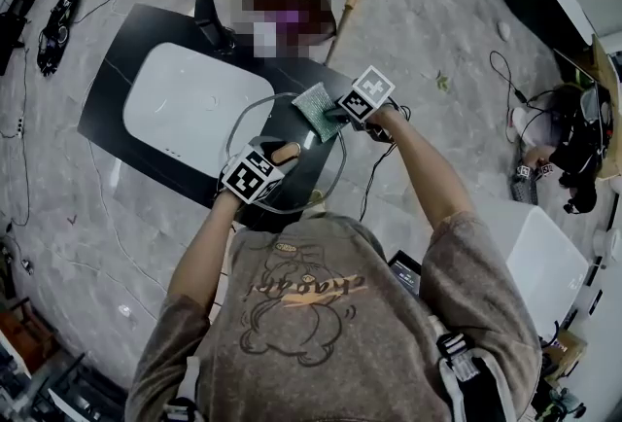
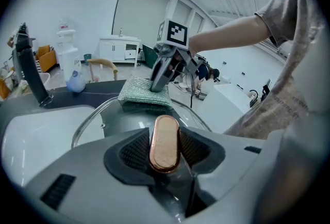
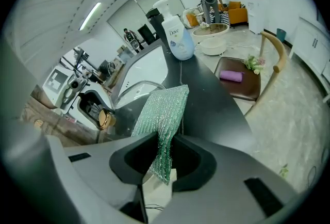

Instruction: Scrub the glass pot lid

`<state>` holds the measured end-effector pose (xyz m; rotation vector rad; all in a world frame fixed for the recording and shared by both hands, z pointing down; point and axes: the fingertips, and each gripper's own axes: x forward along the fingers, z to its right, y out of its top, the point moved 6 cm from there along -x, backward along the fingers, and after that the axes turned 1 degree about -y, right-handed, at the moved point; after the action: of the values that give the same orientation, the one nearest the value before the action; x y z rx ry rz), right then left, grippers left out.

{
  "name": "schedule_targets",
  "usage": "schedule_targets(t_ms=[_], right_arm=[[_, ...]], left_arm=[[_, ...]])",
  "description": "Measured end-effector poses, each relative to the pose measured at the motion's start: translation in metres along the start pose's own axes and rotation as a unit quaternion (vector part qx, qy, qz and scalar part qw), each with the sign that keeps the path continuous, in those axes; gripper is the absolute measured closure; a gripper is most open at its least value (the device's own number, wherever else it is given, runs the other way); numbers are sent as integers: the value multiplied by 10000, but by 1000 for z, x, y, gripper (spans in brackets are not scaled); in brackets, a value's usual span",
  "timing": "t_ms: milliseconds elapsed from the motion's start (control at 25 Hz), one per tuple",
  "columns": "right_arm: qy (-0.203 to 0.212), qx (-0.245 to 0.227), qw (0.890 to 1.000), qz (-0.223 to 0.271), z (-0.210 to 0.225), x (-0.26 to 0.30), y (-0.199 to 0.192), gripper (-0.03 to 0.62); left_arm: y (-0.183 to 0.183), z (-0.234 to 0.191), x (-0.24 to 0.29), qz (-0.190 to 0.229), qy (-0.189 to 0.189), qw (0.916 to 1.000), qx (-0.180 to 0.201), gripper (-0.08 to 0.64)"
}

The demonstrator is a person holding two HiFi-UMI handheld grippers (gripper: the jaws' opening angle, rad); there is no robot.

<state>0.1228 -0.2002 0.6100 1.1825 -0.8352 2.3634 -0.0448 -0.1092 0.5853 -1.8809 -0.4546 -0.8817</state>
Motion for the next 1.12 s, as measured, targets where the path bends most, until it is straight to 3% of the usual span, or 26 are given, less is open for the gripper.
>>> schedule_targets(t_ms=[440, 1120], right_arm=[[-116, 245, 9996, 100, -4, -8, -43, 495], [-170, 237, 9993, 213, -54, -4, -96, 495]], left_arm=[[-1, -3, 3, -7, -15, 10000, -9, 377], [-5, 0, 3, 65, 72, 9999, -36, 376]])
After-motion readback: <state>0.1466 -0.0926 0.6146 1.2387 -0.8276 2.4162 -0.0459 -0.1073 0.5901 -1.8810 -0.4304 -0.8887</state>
